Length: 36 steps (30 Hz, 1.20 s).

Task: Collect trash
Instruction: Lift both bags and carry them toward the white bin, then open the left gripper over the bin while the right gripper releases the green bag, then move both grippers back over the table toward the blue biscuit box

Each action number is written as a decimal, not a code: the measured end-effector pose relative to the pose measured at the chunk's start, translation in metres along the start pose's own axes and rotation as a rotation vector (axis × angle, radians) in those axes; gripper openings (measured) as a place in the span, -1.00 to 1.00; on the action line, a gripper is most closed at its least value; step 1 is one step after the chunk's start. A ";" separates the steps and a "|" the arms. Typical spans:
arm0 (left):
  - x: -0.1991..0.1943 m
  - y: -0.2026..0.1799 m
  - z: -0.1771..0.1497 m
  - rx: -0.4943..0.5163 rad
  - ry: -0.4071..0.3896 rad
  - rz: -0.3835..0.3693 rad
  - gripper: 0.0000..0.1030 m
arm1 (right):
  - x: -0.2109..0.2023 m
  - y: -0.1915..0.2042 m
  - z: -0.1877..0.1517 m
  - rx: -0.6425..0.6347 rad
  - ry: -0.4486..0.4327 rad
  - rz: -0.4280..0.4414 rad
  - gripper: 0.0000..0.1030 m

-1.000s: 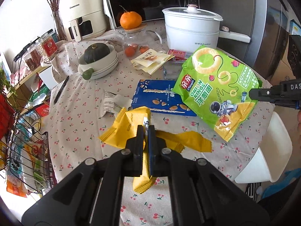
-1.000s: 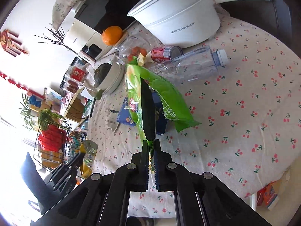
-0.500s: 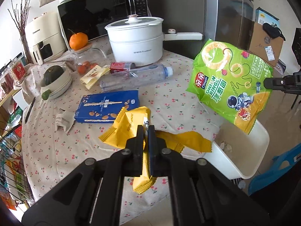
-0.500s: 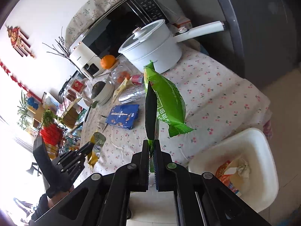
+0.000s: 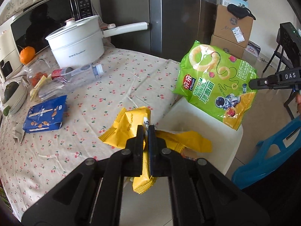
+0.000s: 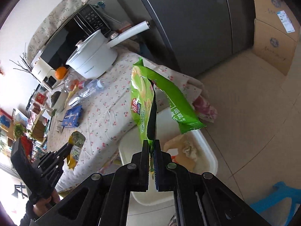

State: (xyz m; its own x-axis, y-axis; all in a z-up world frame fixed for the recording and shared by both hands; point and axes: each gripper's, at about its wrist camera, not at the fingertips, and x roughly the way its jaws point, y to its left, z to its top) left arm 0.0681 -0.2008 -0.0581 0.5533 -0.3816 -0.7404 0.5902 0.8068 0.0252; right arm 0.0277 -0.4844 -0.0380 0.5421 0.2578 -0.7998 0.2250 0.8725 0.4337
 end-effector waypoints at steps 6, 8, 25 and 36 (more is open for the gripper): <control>0.033 -0.039 0.004 -0.021 0.027 -0.079 -0.90 | 0.000 -0.018 -0.005 0.000 0.026 -0.062 -0.90; 0.045 -0.053 0.003 0.001 0.035 -0.089 -0.90 | -0.003 -0.018 -0.006 -0.018 0.026 -0.067 -0.90; 0.063 -0.058 -0.010 0.008 0.057 -0.089 0.57 | 0.008 -0.026 -0.006 0.036 0.093 -0.075 0.01; 0.037 -0.010 -0.011 -0.087 0.077 -0.045 0.83 | 0.002 -0.009 0.005 0.040 0.032 -0.089 0.44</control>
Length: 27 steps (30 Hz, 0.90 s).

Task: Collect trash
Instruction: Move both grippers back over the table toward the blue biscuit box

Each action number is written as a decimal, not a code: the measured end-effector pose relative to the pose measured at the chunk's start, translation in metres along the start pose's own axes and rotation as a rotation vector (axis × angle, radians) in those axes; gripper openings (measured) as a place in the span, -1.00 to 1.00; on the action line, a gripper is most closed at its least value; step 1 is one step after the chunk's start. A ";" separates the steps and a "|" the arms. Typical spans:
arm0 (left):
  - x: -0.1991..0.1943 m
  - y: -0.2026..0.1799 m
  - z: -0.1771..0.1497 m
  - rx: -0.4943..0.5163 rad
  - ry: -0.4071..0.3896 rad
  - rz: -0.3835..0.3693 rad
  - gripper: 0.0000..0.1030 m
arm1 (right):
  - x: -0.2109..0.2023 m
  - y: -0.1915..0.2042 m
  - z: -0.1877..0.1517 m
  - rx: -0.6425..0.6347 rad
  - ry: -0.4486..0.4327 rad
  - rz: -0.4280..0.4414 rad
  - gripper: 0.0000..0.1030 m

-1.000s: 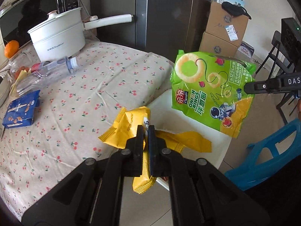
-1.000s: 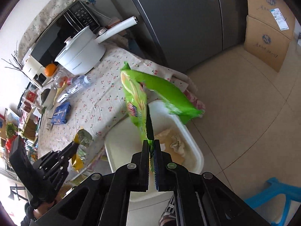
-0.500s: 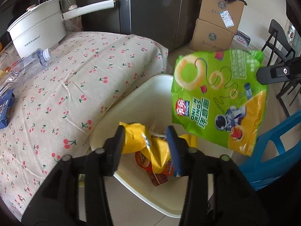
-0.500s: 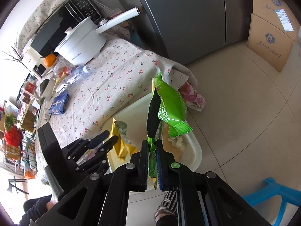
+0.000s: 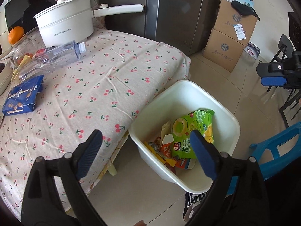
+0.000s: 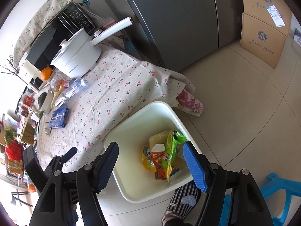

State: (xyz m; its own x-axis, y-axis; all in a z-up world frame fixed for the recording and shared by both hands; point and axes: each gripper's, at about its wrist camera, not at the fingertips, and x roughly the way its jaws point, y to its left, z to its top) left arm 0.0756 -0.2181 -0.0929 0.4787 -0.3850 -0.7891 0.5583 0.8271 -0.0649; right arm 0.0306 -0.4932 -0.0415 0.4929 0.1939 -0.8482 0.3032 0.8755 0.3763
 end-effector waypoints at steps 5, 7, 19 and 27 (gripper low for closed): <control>-0.018 0.024 0.000 -0.021 -0.001 0.048 0.89 | 0.007 0.020 0.008 -0.021 -0.024 -0.039 0.57; -0.027 0.034 0.000 -0.024 -0.012 0.090 0.93 | 0.011 0.032 0.011 -0.034 -0.027 -0.055 0.58; -0.063 0.116 0.011 -0.087 -0.036 0.188 0.98 | 0.028 0.117 0.021 -0.178 -0.094 -0.113 0.64; -0.069 0.185 0.008 -0.153 -0.042 0.301 0.98 | 0.060 0.175 0.024 -0.280 -0.091 -0.156 0.65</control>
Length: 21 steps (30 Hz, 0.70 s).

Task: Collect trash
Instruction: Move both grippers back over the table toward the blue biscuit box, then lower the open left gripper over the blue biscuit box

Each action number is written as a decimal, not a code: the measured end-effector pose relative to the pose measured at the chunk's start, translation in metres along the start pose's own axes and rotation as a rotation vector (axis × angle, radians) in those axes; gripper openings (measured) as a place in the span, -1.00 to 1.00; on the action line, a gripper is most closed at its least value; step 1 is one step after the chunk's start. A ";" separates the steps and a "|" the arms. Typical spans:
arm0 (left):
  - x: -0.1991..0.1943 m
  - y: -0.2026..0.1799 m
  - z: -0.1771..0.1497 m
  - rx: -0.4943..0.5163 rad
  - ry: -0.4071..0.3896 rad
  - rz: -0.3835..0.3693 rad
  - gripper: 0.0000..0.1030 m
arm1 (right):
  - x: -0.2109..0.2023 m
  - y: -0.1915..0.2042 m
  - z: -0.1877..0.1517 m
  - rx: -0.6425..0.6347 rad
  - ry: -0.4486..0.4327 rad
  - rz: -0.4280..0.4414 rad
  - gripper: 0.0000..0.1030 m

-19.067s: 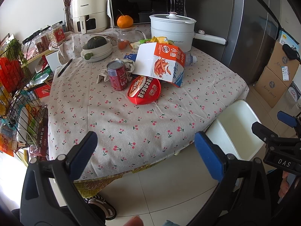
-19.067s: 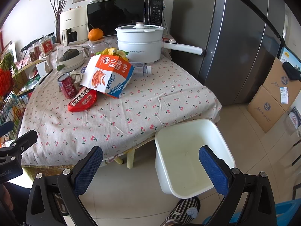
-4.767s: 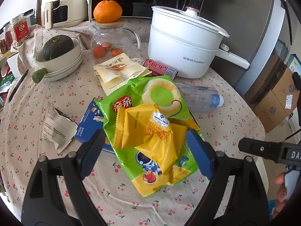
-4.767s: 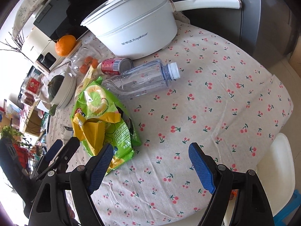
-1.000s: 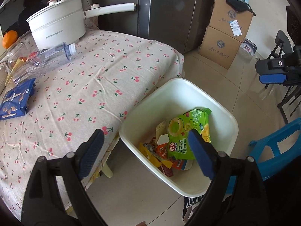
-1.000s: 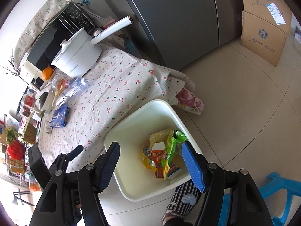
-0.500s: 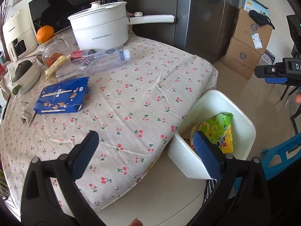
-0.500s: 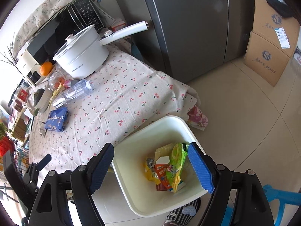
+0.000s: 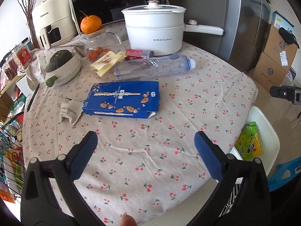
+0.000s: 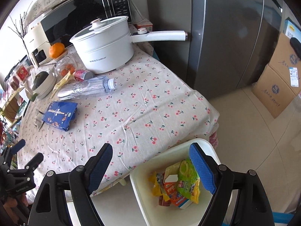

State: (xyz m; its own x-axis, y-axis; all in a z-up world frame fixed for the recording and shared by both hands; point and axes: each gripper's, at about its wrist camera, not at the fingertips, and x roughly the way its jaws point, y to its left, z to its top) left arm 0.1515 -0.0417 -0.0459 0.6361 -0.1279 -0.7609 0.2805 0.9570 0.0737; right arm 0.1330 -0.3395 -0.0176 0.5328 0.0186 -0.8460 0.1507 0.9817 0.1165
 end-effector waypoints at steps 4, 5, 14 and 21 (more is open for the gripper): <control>0.009 0.028 0.002 -0.006 -0.008 0.064 0.99 | 0.015 0.021 0.010 -0.009 0.009 0.017 0.73; 0.011 0.035 0.002 -0.006 -0.010 0.070 0.99 | 0.020 0.026 0.013 -0.011 0.012 0.020 0.74; 0.052 0.062 0.003 0.031 0.010 0.022 0.99 | 0.062 0.060 0.025 -0.072 0.074 -0.009 0.75; 0.088 0.058 0.023 0.064 0.112 0.018 0.99 | 0.071 0.075 0.029 -0.094 0.088 0.001 0.75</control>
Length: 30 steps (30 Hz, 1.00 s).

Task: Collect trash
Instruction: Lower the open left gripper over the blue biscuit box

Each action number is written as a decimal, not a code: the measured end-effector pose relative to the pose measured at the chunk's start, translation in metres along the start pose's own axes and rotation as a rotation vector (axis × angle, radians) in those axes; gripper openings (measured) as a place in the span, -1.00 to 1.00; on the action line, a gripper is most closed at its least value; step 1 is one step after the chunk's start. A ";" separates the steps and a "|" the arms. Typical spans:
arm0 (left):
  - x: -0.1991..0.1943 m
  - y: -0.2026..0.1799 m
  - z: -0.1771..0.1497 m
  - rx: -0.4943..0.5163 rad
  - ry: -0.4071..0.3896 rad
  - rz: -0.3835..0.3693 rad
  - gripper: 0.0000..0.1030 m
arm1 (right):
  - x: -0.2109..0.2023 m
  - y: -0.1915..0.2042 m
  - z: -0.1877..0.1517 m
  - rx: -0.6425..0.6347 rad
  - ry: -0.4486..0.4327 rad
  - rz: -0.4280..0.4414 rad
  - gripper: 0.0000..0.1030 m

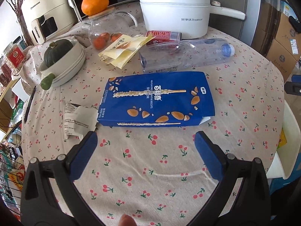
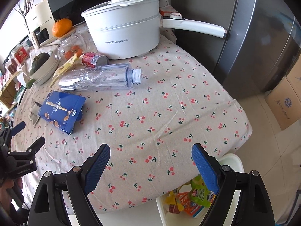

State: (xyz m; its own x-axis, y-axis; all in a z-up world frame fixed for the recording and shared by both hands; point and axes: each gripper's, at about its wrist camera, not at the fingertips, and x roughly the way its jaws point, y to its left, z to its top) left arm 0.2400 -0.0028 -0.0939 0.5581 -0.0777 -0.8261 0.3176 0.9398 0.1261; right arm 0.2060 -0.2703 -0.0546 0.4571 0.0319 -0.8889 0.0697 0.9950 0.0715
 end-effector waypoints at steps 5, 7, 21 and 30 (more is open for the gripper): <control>0.018 0.048 0.017 -0.196 0.012 -0.066 0.99 | 0.008 0.003 0.002 -0.007 0.018 -0.010 0.75; 0.026 0.064 0.018 -0.276 0.022 -0.095 0.99 | 0.011 0.004 0.003 -0.009 0.026 -0.014 0.75; 0.049 0.032 0.067 0.358 0.076 -0.263 0.99 | 0.015 0.000 0.002 -0.048 0.036 -0.026 0.75; 0.089 0.027 0.087 0.420 0.190 -0.390 0.99 | 0.022 -0.032 -0.003 0.002 0.067 -0.039 0.75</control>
State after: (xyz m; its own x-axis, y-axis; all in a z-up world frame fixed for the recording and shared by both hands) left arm 0.3650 -0.0138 -0.1157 0.2051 -0.2932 -0.9338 0.7685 0.6391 -0.0319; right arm 0.2110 -0.3013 -0.0778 0.3939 -0.0007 -0.9192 0.0878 0.9955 0.0369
